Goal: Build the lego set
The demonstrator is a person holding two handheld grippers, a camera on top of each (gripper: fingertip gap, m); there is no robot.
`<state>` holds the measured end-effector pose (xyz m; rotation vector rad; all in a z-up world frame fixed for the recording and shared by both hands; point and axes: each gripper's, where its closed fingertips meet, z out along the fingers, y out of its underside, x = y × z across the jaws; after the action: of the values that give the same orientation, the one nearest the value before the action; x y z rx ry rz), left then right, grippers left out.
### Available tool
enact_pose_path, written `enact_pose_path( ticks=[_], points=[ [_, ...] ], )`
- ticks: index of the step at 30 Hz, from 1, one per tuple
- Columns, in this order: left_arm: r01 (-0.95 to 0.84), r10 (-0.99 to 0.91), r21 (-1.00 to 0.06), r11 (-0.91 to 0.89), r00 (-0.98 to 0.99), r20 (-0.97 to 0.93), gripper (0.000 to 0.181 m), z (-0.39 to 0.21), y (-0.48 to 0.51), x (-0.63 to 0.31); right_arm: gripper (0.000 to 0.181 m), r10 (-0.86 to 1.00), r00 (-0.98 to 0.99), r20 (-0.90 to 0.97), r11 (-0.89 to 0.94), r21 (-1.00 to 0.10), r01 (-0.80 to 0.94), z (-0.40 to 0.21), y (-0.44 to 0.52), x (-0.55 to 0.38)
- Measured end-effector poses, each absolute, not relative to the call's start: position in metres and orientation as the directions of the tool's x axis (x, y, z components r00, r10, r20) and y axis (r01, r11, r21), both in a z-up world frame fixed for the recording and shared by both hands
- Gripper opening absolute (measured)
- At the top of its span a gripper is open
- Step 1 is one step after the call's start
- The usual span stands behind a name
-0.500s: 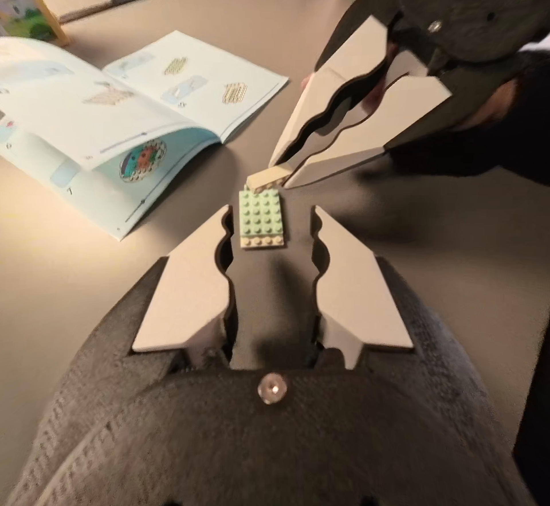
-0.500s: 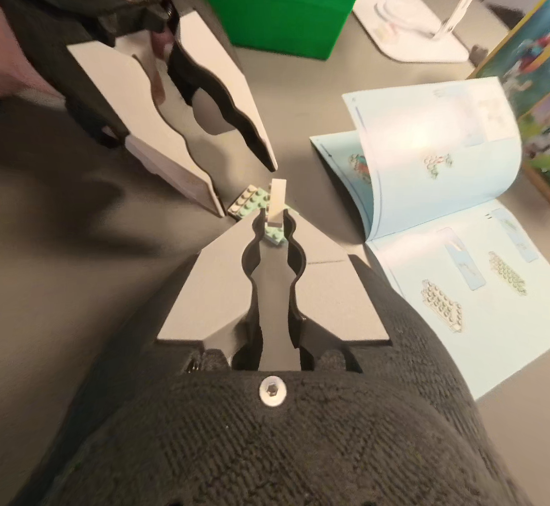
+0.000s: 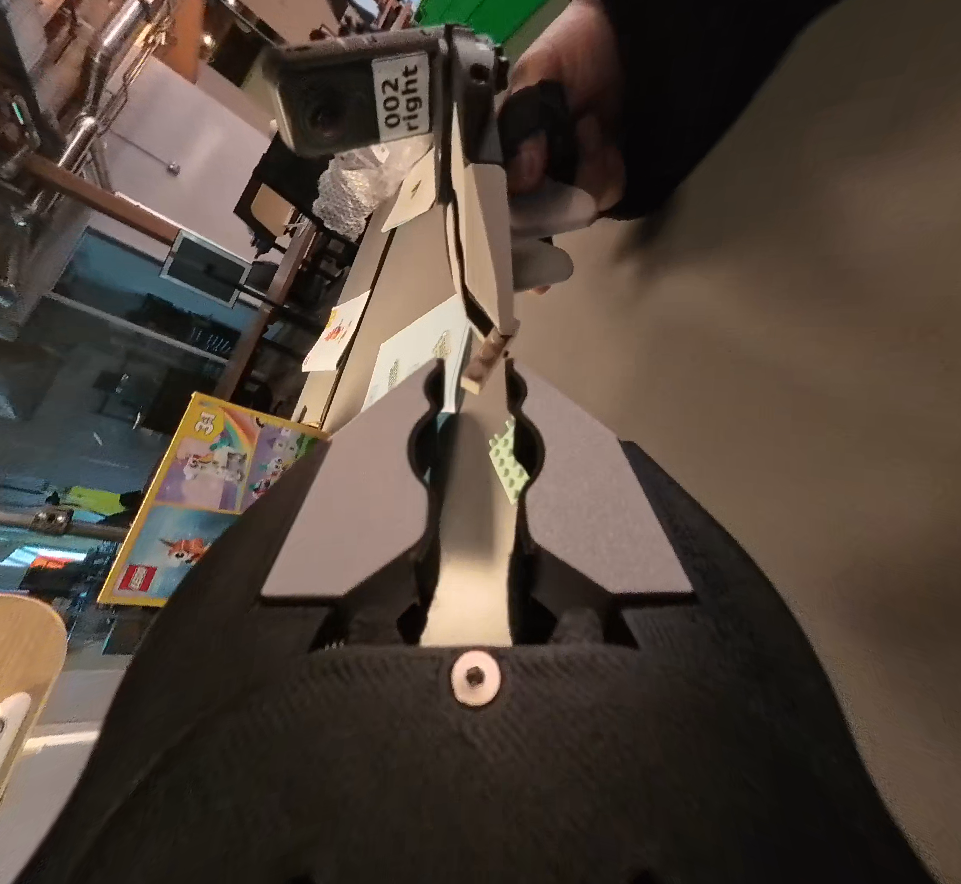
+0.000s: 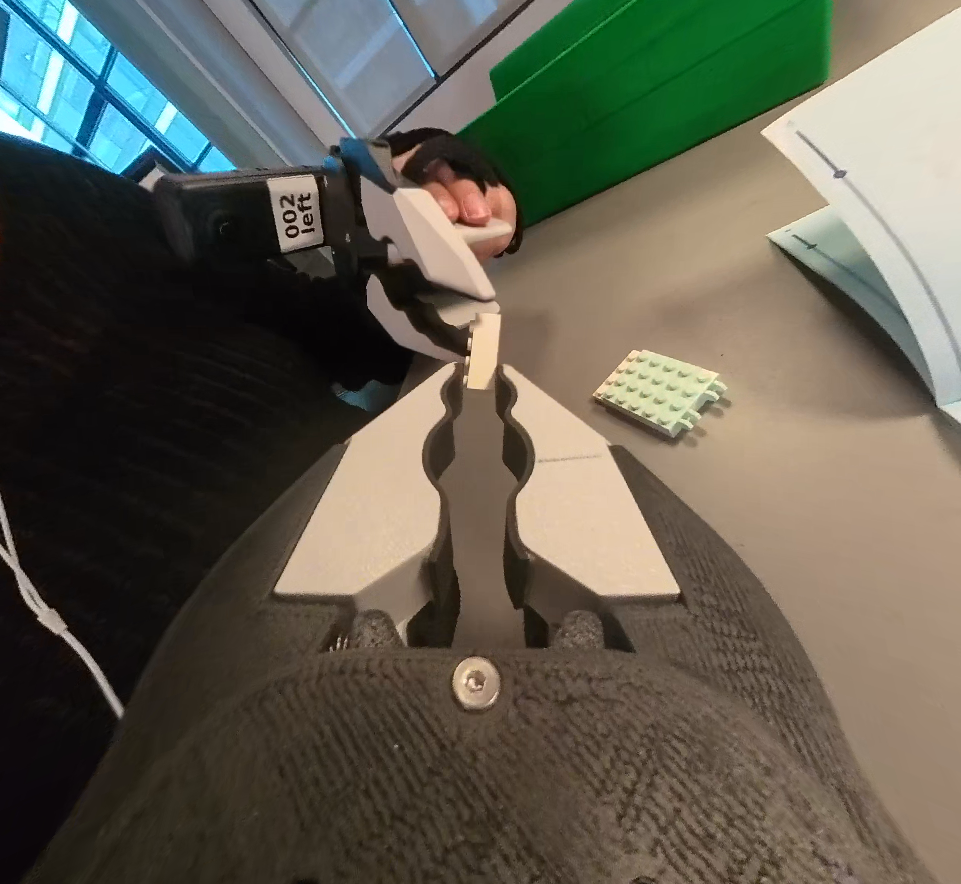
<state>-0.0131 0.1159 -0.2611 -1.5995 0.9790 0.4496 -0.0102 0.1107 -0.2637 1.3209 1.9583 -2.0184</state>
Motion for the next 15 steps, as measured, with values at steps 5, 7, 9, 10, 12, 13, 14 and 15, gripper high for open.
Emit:
enact_pose_path(
  ticks=[5, 7, 9, 10, 12, 13, 14, 15],
  points=[
    [-0.746, -0.405, -0.649, -0.150, 0.645, -0.648, 0.007, -0.274, 0.121, -0.022, 0.017, 0.583, -0.628, -0.515, -0.199, -0.840, 0.505, -0.264, 0.119, -0.016],
    [-0.686, -0.413, -0.686, -0.244, 0.713, -0.566, 0.007, -0.281, 0.123, -0.030, 0.037, 0.690, -0.627, -0.361, -0.121, -0.912, 0.392, -0.261, 0.128, -0.023],
    [-0.600, -0.445, -0.737, -0.312, 0.777, -0.445, 0.007, -0.288, 0.122, -0.030, 0.036, 0.764, -0.639, -0.089, 0.104, -0.960, 0.258, -0.262, 0.129, -0.022],
    [-0.563, -0.478, -0.755, -0.338, 0.793, -0.377, 0.007, -0.292, 0.121, -0.026, 0.033, 0.769, -0.636, 0.066, 0.248, -0.948, 0.201, -0.265, 0.129, -0.021],
    [-0.521, -0.516, -0.776, -0.355, 0.802, -0.302, 0.007, -0.294, 0.119, -0.021, 0.029, 0.720, -0.620, 0.311, 0.483, -0.866, 0.127, -0.273, 0.127, -0.020],
    [-0.513, -0.535, -0.780, -0.359, 0.798, -0.279, 0.007, -0.294, 0.119, -0.018, 0.028, 0.687, -0.625, 0.370, 0.553, -0.825, 0.119, -0.278, 0.124, -0.018],
    [-0.508, -0.547, -0.780, -0.364, 0.795, -0.263, 0.007, -0.295, 0.118, -0.016, 0.027, 0.663, -0.636, 0.396, 0.591, -0.798, 0.119, -0.283, 0.121, -0.017],
    [-0.508, -0.557, -0.782, -0.363, 0.790, -0.255, 0.007, -0.294, 0.118, -0.014, 0.024, 0.646, -0.650, 0.400, 0.611, -0.782, 0.125, -0.287, 0.118, -0.016]
  ],
)
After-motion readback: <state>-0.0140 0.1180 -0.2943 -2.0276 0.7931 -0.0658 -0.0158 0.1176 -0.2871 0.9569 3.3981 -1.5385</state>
